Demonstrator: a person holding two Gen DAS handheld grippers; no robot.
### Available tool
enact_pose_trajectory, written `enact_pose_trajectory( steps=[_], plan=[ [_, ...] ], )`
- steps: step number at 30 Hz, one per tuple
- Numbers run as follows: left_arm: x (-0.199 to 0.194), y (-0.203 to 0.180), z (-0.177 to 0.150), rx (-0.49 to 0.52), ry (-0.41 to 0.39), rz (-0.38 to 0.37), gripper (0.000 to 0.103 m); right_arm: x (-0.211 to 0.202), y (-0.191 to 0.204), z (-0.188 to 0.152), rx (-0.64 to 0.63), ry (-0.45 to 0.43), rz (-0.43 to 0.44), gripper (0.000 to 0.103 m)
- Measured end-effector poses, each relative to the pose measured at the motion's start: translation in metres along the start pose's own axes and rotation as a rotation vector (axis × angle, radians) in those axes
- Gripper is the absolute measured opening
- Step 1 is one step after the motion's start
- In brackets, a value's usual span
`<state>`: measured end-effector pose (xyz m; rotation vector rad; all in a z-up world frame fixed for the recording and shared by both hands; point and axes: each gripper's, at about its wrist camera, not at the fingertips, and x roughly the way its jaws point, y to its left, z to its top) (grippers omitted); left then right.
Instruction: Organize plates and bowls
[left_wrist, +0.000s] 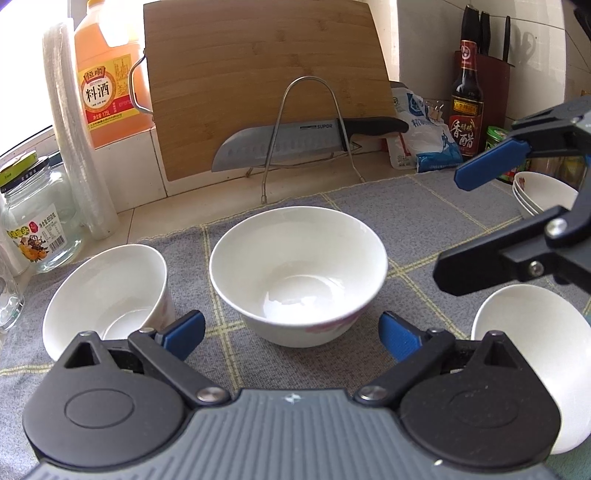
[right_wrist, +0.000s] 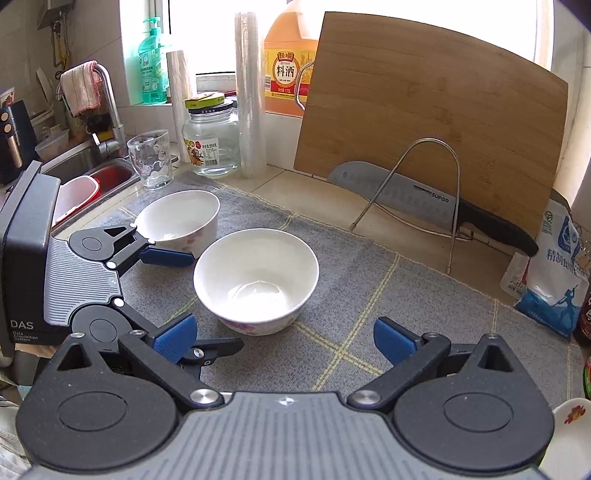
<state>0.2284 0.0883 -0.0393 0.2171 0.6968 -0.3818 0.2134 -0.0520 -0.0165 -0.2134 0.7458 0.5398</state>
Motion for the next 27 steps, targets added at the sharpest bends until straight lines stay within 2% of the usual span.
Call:
enact_pose_trajectory(
  steps=[10,17,27],
  plan=[
    [0.005,0.001,0.003,0.023,-0.013,-0.034,0.096,0.040,-0.008,0.025,-0.032,0.052,0.069,0.101],
    [0.007,0.006,0.007,0.007,-0.026,-0.053,0.091,0.063,-0.013,0.035,-0.018,0.090,0.123,0.089],
    [0.008,0.005,0.006,0.004,-0.021,-0.060,0.091,0.086,-0.024,0.043,0.017,0.117,0.165,0.081]
  ],
)
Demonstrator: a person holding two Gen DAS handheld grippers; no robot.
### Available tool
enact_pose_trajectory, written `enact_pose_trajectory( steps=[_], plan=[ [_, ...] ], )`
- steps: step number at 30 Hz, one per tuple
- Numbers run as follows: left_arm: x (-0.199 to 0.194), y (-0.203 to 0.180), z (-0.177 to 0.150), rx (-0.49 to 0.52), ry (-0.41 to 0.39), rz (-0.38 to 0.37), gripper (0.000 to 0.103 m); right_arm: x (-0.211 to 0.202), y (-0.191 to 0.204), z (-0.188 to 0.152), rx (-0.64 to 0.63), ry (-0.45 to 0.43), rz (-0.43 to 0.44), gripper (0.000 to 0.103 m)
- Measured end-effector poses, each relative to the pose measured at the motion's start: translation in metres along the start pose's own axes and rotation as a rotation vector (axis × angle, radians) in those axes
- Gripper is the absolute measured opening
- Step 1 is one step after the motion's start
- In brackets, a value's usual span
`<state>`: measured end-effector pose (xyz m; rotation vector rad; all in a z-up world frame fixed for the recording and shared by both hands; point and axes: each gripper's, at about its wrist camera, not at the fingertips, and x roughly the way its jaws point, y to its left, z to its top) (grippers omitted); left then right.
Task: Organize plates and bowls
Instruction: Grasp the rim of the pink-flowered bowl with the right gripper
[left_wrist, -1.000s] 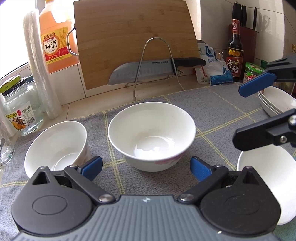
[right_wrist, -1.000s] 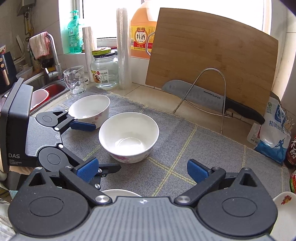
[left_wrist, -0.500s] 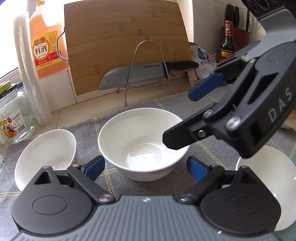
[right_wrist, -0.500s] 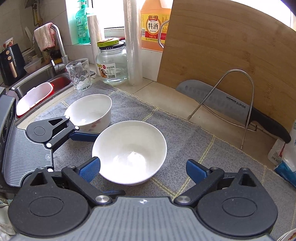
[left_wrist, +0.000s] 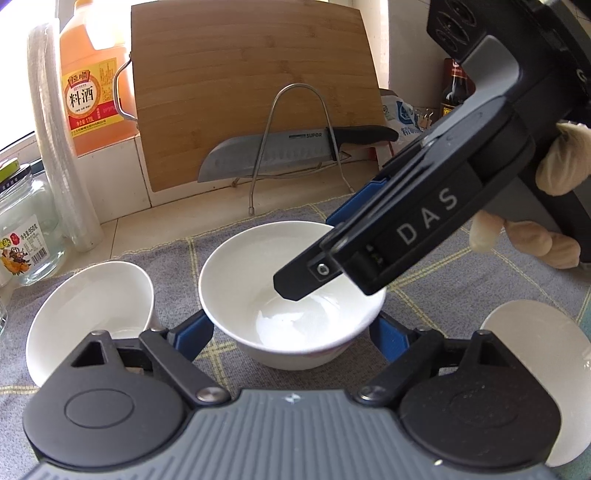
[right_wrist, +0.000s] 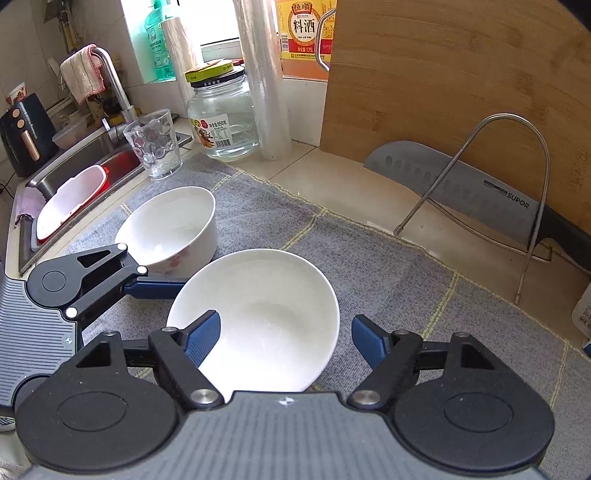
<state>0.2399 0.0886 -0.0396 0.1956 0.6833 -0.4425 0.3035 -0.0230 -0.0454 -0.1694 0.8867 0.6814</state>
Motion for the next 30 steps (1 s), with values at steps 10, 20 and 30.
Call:
enact_pose_trajectory(
  steps=[10,20,30],
  plan=[
    [0.001,0.001,0.001,0.001,0.006,-0.005,0.091,0.010,-0.006,0.005,0.030,0.012,0.045,0.074],
    [0.000,0.000,0.002,0.018,0.018,-0.011,0.091,0.008,-0.006,0.005,0.057,0.012,0.058,0.074],
    [-0.015,-0.006,0.008,0.047,0.013,-0.027,0.091,-0.013,-0.001,0.001,0.089,-0.018,0.048,0.074]
  ],
)
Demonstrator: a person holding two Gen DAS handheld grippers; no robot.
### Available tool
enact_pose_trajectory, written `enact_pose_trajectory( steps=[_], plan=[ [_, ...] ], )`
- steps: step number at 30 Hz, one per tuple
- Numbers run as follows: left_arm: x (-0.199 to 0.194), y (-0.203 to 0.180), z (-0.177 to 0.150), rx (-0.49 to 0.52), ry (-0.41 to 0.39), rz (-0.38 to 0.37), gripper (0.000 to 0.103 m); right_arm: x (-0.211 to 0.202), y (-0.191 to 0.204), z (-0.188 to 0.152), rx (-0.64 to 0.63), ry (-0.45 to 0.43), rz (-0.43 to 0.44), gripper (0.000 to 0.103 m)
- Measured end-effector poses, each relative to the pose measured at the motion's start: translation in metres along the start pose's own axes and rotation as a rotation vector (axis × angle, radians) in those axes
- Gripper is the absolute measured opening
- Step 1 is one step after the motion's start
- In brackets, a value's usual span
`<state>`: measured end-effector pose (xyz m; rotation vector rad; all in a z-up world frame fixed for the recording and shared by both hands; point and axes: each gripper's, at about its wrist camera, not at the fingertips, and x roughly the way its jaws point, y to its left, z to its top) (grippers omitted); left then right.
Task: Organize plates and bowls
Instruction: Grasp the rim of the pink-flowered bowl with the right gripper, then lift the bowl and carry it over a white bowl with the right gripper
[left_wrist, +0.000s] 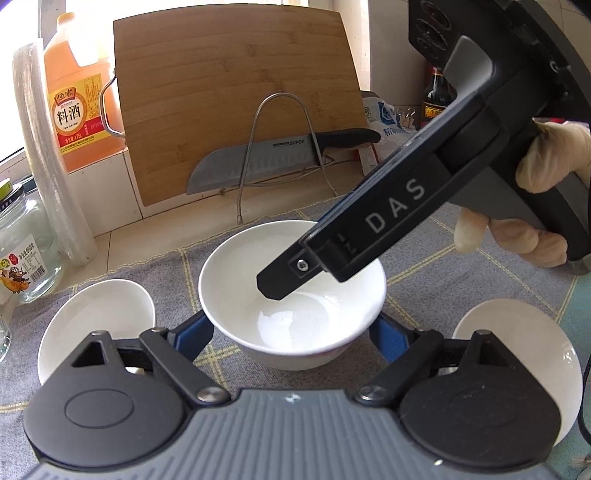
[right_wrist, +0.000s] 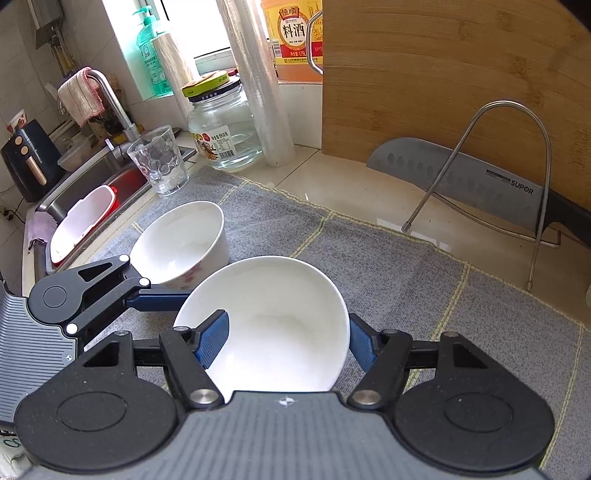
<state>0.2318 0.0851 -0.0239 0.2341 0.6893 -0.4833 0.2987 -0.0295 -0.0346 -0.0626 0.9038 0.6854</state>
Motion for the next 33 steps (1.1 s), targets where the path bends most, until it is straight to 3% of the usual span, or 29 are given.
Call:
enact_pose_trajectory(
  steps=[33],
  plan=[
    [-0.082,-0.067,0.000,0.095,-0.059,-0.115,0.091,-0.105,0.039,-0.075,0.073,-0.131,-0.104,0.074]
  ],
)
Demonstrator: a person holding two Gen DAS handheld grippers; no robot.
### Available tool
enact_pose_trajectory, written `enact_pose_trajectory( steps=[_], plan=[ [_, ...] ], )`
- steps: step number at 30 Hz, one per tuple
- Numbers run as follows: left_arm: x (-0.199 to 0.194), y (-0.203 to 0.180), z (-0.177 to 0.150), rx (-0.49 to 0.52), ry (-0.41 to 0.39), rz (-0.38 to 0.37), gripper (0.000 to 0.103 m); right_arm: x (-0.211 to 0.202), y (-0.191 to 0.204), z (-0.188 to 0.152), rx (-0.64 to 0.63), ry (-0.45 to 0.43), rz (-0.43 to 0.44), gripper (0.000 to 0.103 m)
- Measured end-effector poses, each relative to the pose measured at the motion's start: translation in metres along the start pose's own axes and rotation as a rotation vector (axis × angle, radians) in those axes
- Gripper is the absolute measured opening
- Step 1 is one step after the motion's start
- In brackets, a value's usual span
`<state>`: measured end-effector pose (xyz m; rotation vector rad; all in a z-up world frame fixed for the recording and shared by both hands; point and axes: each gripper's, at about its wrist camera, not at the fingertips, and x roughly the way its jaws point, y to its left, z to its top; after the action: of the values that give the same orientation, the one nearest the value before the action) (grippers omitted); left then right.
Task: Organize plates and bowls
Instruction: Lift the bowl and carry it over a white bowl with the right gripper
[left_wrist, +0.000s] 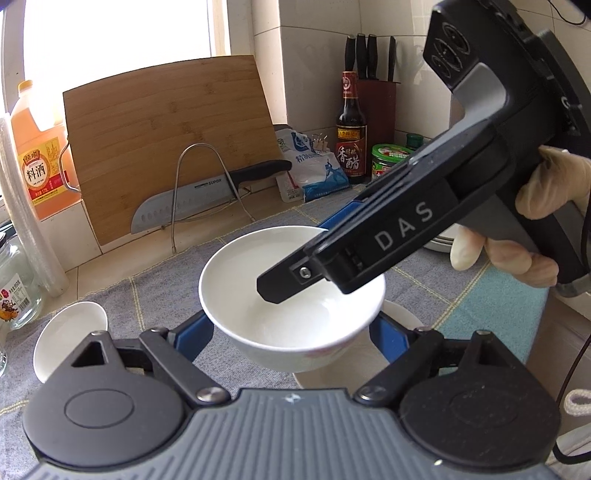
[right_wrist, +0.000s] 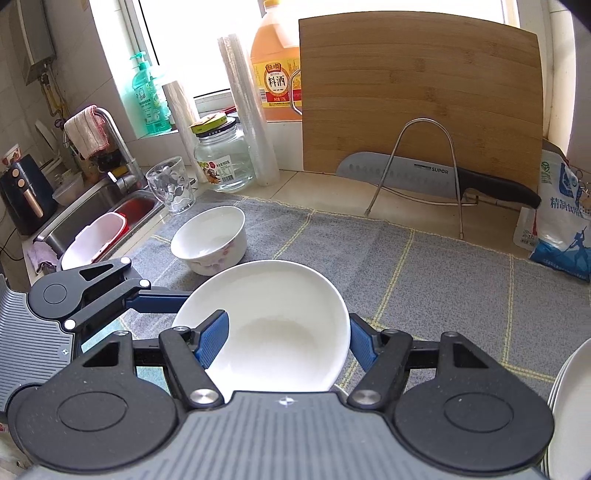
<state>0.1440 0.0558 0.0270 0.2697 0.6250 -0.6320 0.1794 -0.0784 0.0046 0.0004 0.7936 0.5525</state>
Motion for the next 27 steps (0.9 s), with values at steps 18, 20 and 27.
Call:
enact_pose_trajectory(
  steps=[18,20,27],
  plan=[
    [0.006,-0.026,-0.014,0.023,0.065,-0.103,0.091,-0.016,-0.004,-0.043,0.074,0.039,-0.053,0.074],
    [0.006,-0.027,-0.015,0.025,0.071,-0.106,0.091,-0.016,-0.004,-0.045,0.076,0.043,-0.055,0.074],
    [0.010,-0.027,-0.018,0.023,0.090,-0.110,0.091,-0.013,-0.005,-0.049,0.078,0.052,-0.054,0.074]
  ],
)
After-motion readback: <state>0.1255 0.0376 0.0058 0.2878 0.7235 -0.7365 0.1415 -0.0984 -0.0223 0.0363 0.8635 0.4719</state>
